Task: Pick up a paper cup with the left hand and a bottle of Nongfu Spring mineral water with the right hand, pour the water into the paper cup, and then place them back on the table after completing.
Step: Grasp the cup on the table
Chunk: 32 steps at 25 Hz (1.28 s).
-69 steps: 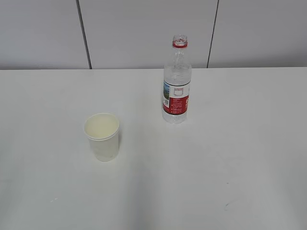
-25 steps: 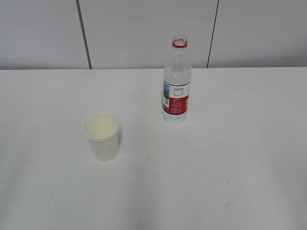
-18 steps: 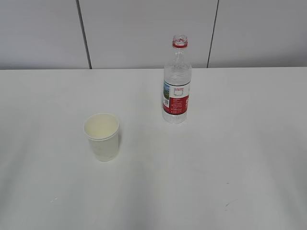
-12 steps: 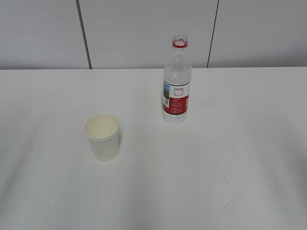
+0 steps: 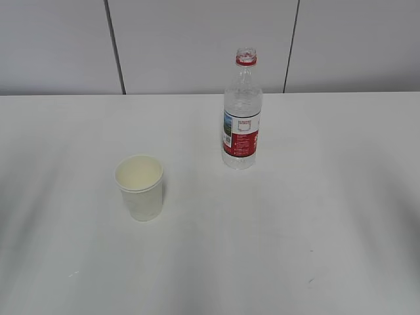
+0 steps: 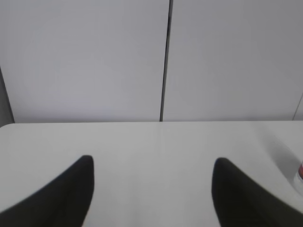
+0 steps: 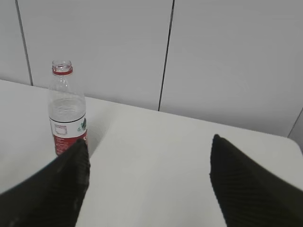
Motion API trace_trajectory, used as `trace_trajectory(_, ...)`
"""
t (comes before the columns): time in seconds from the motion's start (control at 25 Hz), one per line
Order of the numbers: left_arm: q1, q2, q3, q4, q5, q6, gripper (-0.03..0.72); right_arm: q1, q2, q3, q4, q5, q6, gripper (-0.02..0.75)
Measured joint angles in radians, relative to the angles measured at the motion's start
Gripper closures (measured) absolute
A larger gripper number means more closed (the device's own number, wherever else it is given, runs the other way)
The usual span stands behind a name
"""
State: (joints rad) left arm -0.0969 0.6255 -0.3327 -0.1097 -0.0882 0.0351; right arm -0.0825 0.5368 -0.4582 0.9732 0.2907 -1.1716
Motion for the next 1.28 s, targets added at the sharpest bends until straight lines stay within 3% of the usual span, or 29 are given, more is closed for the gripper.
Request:
trace_trajectory(0.24, 0.000, 0.002, 0.000, 0.000, -0.010, 0.000, 0.219, 0.000, -0.002, 0.000, 0.051, -0.018, -0.070, 0.150)
trace_trajectory(1.12, 0.000, 0.002, 0.000, 0.000, -0.010, 0.000, 0.240, 0.000, -0.006, 0.000, 0.058, -0.036, -0.086, 0.150)
trace_trajectory(1.2, 0.000, 0.002, 0.000, 0.001, -0.010, 0.000, 0.245, 0.001, -0.010, 0.000, 0.016, -0.036, -0.064, 0.150)
trace_trajectory(1.28, 0.000, 0.002, 0.000, 0.001, -0.010, 0.000, 0.251, 0.018, -0.020, 0.000, -0.124, -0.036, 0.062, 0.150)
